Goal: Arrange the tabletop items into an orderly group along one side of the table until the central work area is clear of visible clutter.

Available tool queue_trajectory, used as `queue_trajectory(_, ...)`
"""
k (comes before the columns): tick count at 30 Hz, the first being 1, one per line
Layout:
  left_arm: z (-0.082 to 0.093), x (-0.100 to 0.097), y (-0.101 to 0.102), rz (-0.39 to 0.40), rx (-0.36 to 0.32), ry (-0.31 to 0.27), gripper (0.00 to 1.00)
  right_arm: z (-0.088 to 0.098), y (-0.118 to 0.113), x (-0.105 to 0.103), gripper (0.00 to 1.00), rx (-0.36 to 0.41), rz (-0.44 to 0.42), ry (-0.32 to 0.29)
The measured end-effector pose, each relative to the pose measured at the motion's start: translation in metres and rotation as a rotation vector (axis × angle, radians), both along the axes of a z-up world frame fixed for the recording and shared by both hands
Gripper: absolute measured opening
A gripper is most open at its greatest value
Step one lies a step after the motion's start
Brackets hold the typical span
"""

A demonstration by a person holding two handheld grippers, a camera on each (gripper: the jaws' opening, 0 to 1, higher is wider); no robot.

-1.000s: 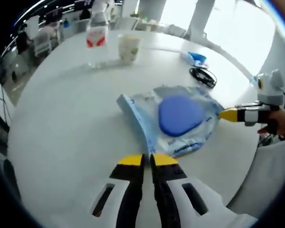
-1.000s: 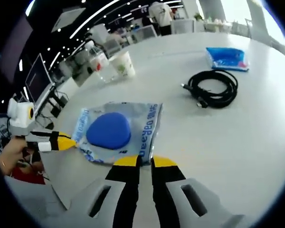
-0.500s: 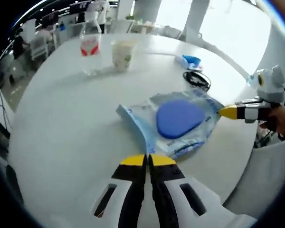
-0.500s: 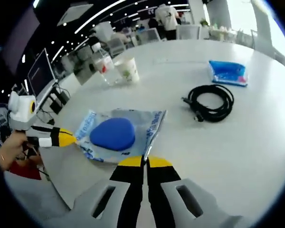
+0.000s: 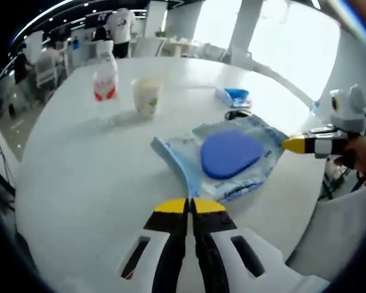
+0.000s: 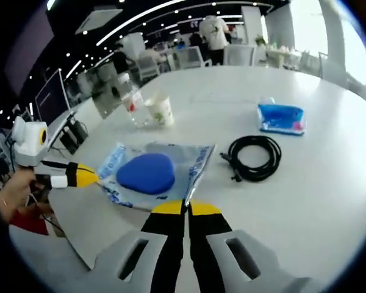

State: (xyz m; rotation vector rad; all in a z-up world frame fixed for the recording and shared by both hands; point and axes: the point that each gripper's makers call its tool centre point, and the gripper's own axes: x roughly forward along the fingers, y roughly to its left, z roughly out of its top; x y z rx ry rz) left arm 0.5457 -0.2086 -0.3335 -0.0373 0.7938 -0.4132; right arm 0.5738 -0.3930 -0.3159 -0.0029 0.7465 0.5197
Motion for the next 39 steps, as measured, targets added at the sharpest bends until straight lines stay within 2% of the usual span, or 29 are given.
queue_trajectory(7,0.015,0.022,-0.017,-0.034,0.006,-0.054,0.00,0.012,-0.018,0.020,0.01,0.003,-0.049,-0.028)
queue_trajectory(19,0.025,0.069,-0.034,-0.039,-0.022,-0.087,0.00,0.021,-0.039,0.061,0.01,0.017,-0.117,-0.065)
queue_trajectory(22,0.023,0.080,-0.037,-0.030,-0.031,-0.081,0.00,0.018,-0.041,0.073,0.01,0.010,-0.122,-0.065)
queue_trajectory(31,0.014,0.121,-0.042,0.019,-0.067,-0.070,0.00,0.016,-0.043,0.124,0.01,-0.037,-0.106,-0.115)
queue_trajectory(39,0.004,0.157,-0.040,0.050,-0.060,-0.071,0.00,0.000,-0.043,0.155,0.01,0.002,-0.115,-0.094)
